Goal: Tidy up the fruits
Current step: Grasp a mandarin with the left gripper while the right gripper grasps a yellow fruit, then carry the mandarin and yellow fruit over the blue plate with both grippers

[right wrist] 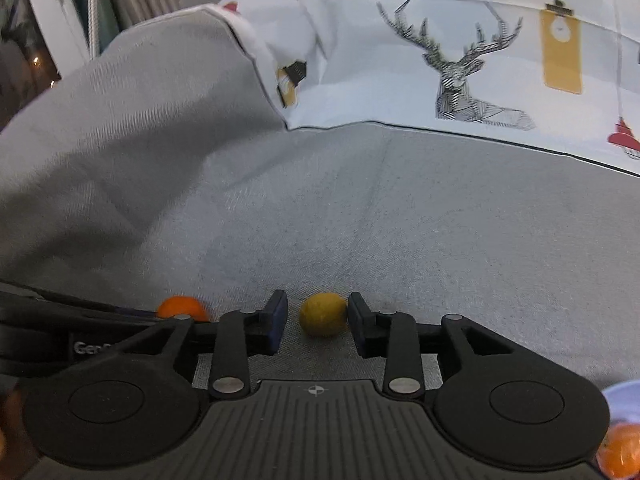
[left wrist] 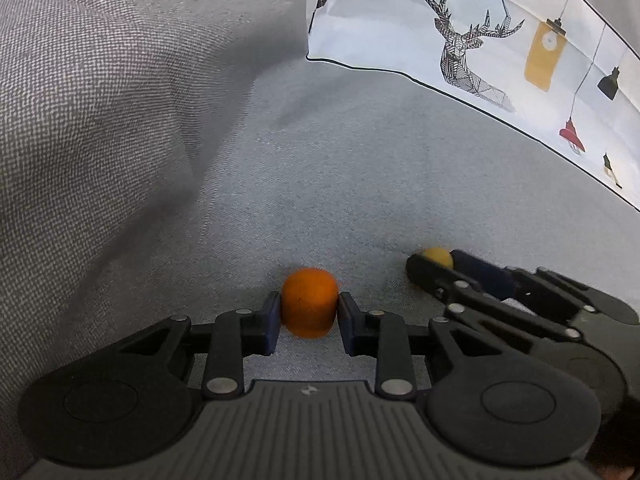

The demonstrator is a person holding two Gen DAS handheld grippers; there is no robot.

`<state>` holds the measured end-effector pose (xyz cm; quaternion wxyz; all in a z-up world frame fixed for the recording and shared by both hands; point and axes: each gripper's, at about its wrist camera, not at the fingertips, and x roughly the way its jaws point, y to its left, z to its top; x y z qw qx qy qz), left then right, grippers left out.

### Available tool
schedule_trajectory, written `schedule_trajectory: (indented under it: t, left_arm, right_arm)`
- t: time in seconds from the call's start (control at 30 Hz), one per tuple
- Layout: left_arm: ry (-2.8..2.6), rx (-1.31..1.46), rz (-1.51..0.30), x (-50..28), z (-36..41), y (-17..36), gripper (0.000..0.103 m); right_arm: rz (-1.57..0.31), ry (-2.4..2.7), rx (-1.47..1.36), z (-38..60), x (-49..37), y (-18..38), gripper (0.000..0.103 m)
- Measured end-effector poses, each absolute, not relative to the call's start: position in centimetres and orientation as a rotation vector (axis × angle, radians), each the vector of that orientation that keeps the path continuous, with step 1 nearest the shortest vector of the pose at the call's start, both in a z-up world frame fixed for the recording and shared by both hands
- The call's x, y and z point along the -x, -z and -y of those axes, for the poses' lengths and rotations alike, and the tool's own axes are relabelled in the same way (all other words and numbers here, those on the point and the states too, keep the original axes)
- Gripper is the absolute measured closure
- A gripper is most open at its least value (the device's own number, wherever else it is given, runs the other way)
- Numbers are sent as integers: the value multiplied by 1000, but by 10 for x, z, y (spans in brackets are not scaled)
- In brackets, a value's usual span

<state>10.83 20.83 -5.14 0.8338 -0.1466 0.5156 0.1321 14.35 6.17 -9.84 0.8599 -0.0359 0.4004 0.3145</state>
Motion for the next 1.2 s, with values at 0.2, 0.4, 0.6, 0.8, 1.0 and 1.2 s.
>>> schedule_trajectory:
  t: [0.2, 0.4, 0.6, 0.8, 1.0, 1.2]
  left_arm:
    - [-280, 304, -1094, -110, -207, 50, 71]
    - [-255, 277, -1053, -106, -197, 38, 71]
    - [-228, 221, -988, -99, -180, 21, 71]
    - [-198, 146, -958, -95, -163, 14, 71]
    - [-191, 131, -937, -97, -159, 11, 71]
    - [-175, 35, -805, -83, -136, -11, 71]
  right_arm:
    - [-813, -655, 109, -61, -139, 95, 74]
    - [-751, -643, 83, -33, -126, 65, 74]
    - [-678, -608, 52, 26, -102, 20, 74]
    - [-591, -575, 54, 63, -37, -20, 74]
    - [-639, -484, -19, 104, -16, -2, 74]
    - [-630, -444, -35, 118, -24, 1, 74]
